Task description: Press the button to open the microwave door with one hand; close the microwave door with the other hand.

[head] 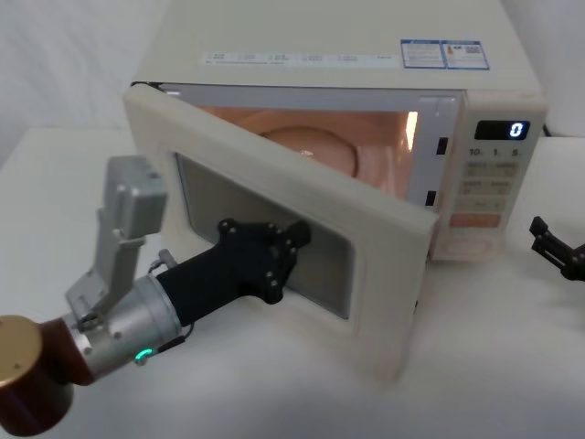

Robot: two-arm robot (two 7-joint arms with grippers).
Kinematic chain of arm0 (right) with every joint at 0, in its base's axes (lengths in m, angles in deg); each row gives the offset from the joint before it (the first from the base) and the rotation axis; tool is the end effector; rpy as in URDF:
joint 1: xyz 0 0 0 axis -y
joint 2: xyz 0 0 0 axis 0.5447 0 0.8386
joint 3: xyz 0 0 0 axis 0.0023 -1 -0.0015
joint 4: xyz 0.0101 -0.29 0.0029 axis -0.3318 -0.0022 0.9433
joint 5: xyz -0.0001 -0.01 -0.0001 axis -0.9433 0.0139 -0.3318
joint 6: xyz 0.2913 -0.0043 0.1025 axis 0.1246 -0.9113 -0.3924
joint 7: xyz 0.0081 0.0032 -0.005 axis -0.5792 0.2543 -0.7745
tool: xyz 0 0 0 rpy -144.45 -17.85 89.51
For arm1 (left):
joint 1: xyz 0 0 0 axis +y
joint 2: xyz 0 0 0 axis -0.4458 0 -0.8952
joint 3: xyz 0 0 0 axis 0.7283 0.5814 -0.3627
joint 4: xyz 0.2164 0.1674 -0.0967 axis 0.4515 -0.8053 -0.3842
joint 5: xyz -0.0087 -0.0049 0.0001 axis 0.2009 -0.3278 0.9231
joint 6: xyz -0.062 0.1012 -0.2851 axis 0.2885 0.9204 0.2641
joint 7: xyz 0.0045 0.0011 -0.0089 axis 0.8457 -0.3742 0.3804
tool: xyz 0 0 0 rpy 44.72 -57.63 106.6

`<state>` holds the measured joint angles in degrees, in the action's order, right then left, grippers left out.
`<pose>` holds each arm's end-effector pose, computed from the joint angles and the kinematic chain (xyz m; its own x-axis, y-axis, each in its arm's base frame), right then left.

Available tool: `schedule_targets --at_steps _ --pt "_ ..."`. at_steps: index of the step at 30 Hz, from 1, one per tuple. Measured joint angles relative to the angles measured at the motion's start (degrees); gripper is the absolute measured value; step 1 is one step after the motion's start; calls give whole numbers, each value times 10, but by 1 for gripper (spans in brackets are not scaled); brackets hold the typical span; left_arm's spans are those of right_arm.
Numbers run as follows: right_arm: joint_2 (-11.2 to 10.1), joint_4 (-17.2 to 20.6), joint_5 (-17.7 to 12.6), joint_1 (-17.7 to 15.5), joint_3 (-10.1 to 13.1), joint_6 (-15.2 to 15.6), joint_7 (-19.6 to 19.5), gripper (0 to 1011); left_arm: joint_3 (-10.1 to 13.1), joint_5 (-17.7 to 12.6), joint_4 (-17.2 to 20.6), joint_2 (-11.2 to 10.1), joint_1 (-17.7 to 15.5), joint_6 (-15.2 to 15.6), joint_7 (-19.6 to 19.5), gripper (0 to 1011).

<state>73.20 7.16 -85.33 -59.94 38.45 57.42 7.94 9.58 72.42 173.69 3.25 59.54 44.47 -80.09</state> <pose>0.3146 -0.0804 -0.2699 0.3166 -0.9473 -0.0486 0.9485 0.3166 0.0092 0.3195 0.0307 -0.2102 0.8022 0.5890 0.0978 -0.5906 0.8068 -0.0151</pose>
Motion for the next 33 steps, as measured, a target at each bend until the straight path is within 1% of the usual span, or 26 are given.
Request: schedule_targets --at_steps 6,9,11,12,14,20,26,30,33 --pt "0 0 0 0 0 0 0 1002 28 -10 -13 21 -23 9 31 0" --pt "0 0 0 0 0 0 0 1002 37 -10 -14 27 -30 10 34 0" --pt "0 0 0 0 0 0 0 1002 48 -9 -15 32 -38 9 36 0" --pt "0 0 0 0 0 0 0 1002 48 -9 -15 32 -38 9 36 0" --pt "0 0 0 0 0 0 0 1002 55 -7 -16 36 -44 8 35 0" --pt "0 0 0 0 0 0 0 1002 72 7 -14 38 -64 6 19 0" --pt "0 0 0 0 0 0 0 1002 85 10 -17 44 -85 5 18 0" --pt "0 0 0 0 0 0 0 1002 98 9 -30 50 -109 5 17 0" --pt "0 0 0 0 0 0 0 1002 108 2 -42 55 -126 6 18 0"
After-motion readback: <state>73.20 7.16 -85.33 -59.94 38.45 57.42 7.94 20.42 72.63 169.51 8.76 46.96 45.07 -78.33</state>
